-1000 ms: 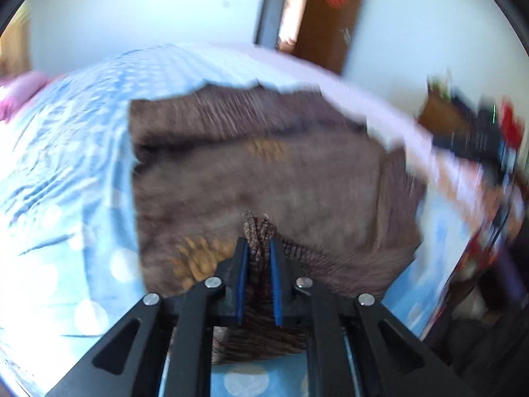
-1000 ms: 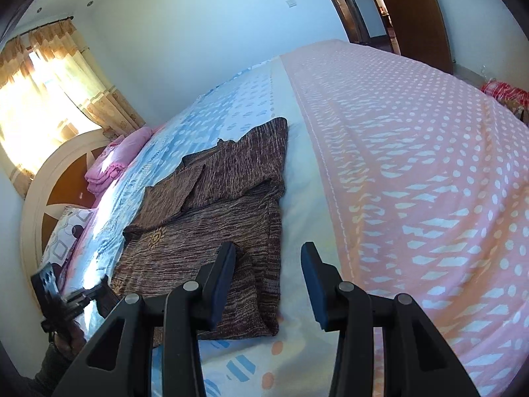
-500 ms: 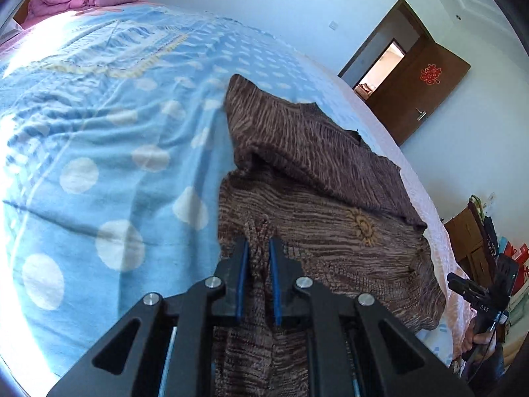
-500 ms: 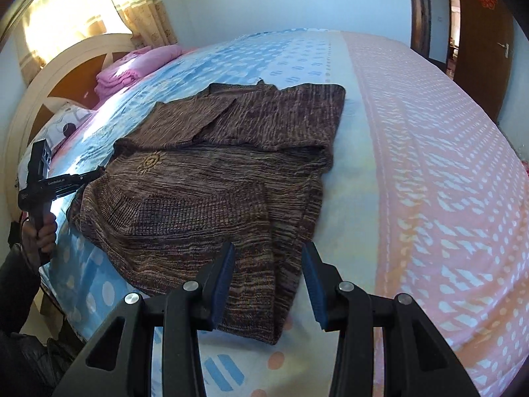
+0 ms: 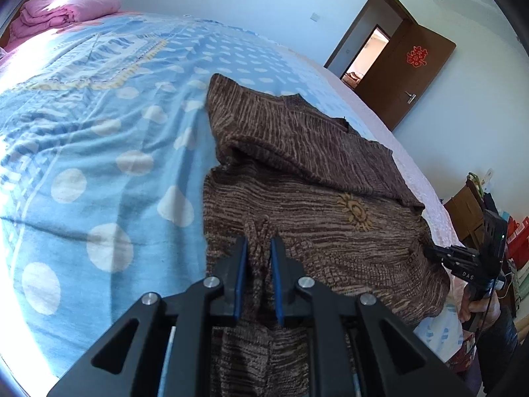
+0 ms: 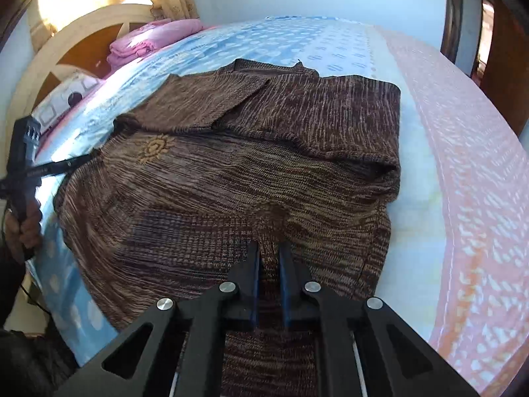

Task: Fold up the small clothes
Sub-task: 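Lower the folded hem onto the sweater with both grippers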

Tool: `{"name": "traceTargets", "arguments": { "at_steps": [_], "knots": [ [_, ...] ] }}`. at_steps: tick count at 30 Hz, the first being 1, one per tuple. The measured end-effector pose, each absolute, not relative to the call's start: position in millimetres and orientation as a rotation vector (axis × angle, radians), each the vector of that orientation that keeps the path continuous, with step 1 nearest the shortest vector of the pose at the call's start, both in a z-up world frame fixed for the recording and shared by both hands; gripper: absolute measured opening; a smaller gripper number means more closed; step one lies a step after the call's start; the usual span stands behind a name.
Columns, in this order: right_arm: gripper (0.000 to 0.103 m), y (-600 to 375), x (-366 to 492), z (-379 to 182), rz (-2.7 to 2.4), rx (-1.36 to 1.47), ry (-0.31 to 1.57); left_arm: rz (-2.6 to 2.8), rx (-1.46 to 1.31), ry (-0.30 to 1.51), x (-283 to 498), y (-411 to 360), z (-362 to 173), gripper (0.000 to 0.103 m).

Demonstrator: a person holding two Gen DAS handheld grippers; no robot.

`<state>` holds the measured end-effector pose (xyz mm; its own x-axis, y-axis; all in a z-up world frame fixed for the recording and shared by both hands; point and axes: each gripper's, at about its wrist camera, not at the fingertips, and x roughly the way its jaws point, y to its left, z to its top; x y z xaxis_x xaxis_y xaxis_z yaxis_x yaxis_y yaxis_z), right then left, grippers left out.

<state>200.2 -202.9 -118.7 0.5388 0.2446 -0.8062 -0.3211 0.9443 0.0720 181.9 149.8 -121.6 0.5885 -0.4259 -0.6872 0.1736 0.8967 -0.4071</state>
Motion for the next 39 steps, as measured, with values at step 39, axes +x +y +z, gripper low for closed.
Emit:
{"name": "traceTargets", "arguments": {
  "at_steps": [39],
  "knots": [
    [0.01, -231.1, 409.4, -87.3, -0.077, -0.132, 0.626, -0.043, -0.341, 0.747, 398.4, 135.1, -97.4, 0.005]
  ]
}}
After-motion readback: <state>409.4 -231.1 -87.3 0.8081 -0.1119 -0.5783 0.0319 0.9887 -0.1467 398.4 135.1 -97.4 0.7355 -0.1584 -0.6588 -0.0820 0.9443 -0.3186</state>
